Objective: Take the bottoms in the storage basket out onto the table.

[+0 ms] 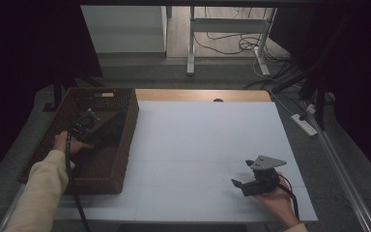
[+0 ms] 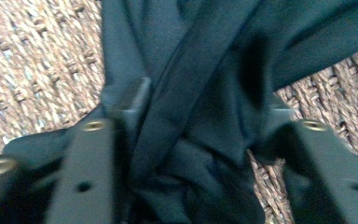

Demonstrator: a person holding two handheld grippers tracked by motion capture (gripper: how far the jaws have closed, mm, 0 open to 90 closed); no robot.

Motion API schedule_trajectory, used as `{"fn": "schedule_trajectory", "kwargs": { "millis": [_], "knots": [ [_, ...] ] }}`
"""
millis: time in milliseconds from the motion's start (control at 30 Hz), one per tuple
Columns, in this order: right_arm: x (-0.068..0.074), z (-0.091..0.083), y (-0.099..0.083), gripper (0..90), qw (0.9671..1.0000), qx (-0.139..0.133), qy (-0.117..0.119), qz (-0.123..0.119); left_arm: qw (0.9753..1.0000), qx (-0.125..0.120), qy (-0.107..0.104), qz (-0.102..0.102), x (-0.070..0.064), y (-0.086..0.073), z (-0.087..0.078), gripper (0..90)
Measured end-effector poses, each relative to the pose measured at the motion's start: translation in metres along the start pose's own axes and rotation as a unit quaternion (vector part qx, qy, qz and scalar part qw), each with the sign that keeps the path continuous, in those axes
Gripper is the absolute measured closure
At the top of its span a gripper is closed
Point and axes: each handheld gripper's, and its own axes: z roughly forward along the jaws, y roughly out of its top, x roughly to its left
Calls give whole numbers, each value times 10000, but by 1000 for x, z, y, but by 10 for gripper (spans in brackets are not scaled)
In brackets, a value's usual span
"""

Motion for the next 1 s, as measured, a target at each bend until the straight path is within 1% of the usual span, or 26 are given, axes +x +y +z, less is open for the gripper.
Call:
{"fn": "schedule_trajectory", "kwargs": {
  "millis": [100, 200, 333, 467, 533, 567, 633, 700, 733, 800, 867, 933, 1000],
  "knots": [
    [-1, 0, 0, 89, 10000, -5, -5, 3, 10000, 9, -1, 7, 0, -1, -3, 666],
    [-1, -1, 0, 91, 10000, -43, -32, -7, 10000, 16, -46, 2, 1, -1, -4, 713],
    [-1, -2, 0, 108, 10000, -64, -42, -10, 9999, 3, -109, 14, 1, -1, -7, 737],
    [-1, -2, 0, 108, 10000, -47, -47, -21, 9998, -94, -174, -8, 2, -3, -12, 745],
    [-1, -2, 0, 108, 10000, -48, -43, -15, 9996, -154, -214, -63, 1, -4, -15, 746],
    [-1, -2, 0, 108, 10000, -58, -37, -10, 9996, -159, -206, -50, 1, -4, -16, 747],
    [-1, -1, 0, 108, 10000, -45, -41, -16, 9997, -213, -109, -27, -2, -4, -22, 749],
    [-1, -1, 0, 108, 10000, -41, -37, -7, 9988, -455, -152, -88, -2, -7, -30, 751],
    [-1, -1, 0, 108, 10000, -46, -36, 0, 9986, -515, -108, -97, -3, -8, -34, 751],
    [-1, -1, 0, 108, 10000, -49, -34, -2, 9982, -603, 39, -56, -5, -10, -40, 751],
    [-1, -1, 0, 109, 10000, -62, -45, -9, 9973, -725, 60, -17, -9, -12, -44, 751],
    [-1, -1, 0, 110, 10000, -70, -53, 14, 9972, -727, 149, 81, -13, -14, -48, 751],
    [-1, -1, 0, 110, 10000, -60, -65, 25, 9967, -762, 251, 112, -17, -15, -51, 752]
  ]
}}
